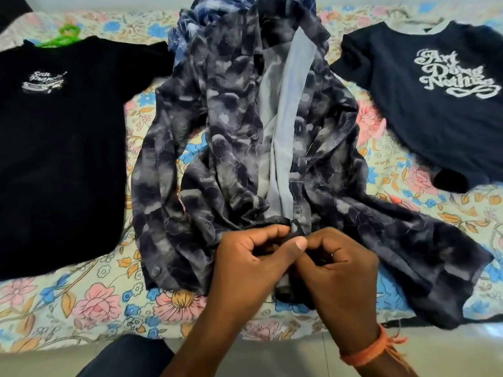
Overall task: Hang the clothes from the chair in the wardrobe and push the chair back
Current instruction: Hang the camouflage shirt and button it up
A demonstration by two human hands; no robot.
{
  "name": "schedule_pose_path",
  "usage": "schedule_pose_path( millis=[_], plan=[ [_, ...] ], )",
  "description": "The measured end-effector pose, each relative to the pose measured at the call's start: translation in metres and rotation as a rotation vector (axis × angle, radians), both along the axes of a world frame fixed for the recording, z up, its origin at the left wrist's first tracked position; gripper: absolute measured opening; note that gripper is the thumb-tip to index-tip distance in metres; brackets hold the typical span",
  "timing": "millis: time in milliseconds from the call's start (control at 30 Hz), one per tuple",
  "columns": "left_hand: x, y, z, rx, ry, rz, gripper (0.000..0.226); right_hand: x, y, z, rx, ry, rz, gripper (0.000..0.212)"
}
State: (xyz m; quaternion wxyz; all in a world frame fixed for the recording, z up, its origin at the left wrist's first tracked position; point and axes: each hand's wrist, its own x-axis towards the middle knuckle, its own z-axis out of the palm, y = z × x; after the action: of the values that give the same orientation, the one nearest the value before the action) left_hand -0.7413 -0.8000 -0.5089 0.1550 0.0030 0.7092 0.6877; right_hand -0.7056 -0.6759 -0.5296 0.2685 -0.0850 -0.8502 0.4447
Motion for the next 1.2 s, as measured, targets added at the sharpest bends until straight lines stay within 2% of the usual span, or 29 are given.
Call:
schedule_pose_path(
  millis=[67, 233, 333, 533, 700, 1033, 1133, 1200],
  plan=[
    [-0.009, -0.005, -0.005, -0.025, 0.002, -0.035, 0.016, -0.003, -0.002, -0.004, 0.017, 0.004, -0.014, 0.014],
    [-0.016, 0.001, -0.016, -0.157, 0.149, -0.009, 0.022, -0.007, -0.003, -0.015, 0.053, 0.018, -0.049, 0.010],
    [-0.015, 0.000, -0.018, -0.123, 0.103, -0.006, 0.023, -0.006, -0.004, -0.010, 0.001, -0.012, -0.044, 0.008],
    [-0.022, -0.004, -0.015, 0.097, -0.109, -0.011, 0.018, -0.001, -0.011, 0.005, -0.258, -0.159, -0.087, 0.009],
    [-0.026, -0.010, -0.015, 0.197, -0.239, -0.038, 0.010, 0.003, -0.014, 0.017, -0.516, -0.247, -0.083, 0.010],
    [-0.029, -0.017, -0.015, 0.348, -0.402, -0.050, 0.015, 0.006, -0.014, 0.028, -0.587, -0.242, 0.032, 0.014],
    [-0.027, -0.014, -0.016, 0.317, -0.384, -0.031, 0.014, 0.006, -0.013, 0.029, -0.622, -0.268, 0.019, 0.011],
    [-0.022, -0.009, -0.016, 0.230, -0.308, -0.011, 0.010, 0.005, -0.012, 0.028, -0.589, -0.282, 0.010, 0.010]
  ],
)
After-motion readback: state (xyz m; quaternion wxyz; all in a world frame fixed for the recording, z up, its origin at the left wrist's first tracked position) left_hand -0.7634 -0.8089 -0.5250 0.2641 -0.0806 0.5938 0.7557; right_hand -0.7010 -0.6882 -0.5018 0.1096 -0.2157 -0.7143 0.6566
